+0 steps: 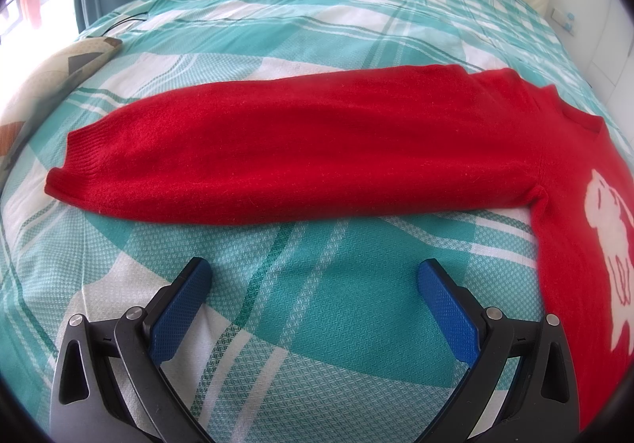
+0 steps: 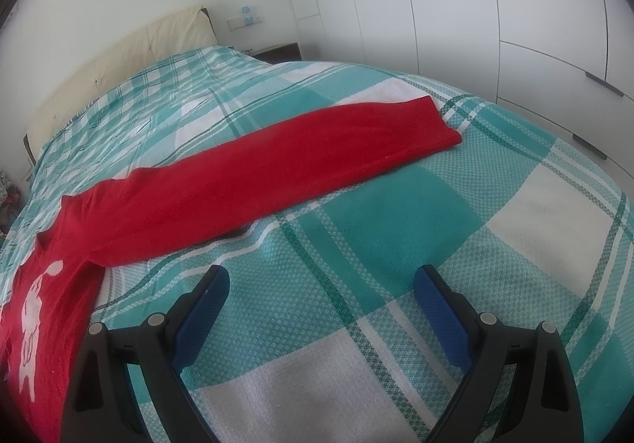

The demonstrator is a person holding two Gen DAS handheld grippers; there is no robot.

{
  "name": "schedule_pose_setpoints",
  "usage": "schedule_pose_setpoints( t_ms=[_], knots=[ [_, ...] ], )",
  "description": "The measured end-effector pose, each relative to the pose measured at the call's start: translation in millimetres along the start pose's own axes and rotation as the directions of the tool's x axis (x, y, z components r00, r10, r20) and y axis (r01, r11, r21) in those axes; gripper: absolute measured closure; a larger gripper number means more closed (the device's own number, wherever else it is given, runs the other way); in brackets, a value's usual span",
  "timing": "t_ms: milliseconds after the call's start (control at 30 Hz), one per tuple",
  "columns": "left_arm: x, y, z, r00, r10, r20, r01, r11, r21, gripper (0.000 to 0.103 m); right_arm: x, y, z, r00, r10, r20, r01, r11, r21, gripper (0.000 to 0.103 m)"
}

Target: Fold small clothes

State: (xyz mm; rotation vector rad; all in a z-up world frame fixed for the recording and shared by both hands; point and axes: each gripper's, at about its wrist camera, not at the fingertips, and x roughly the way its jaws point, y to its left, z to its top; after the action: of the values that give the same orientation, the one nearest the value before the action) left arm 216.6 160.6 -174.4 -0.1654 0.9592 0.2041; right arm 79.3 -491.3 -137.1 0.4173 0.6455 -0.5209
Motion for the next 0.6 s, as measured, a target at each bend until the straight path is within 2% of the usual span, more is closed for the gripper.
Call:
schedule_pose_setpoints(
  t_ms=[433,600],
  knots=[
    [-0.1,0.0,-0.1,1.000,0.000,0.000,0.000,1.000,0.000,0.000,-8.3,-9.7,-0.8,0.997,0.070,0.016,-0.070,0.997,0.041,0.009],
    [-0.1,0.0,-0.1,1.000,0.000,0.000,0.000,1.000,0.000,0.000,-13.2,-17.9,-2.3,0.991,0.130,0.036,-0.133,0.988,0.079,0.008]
  ],
)
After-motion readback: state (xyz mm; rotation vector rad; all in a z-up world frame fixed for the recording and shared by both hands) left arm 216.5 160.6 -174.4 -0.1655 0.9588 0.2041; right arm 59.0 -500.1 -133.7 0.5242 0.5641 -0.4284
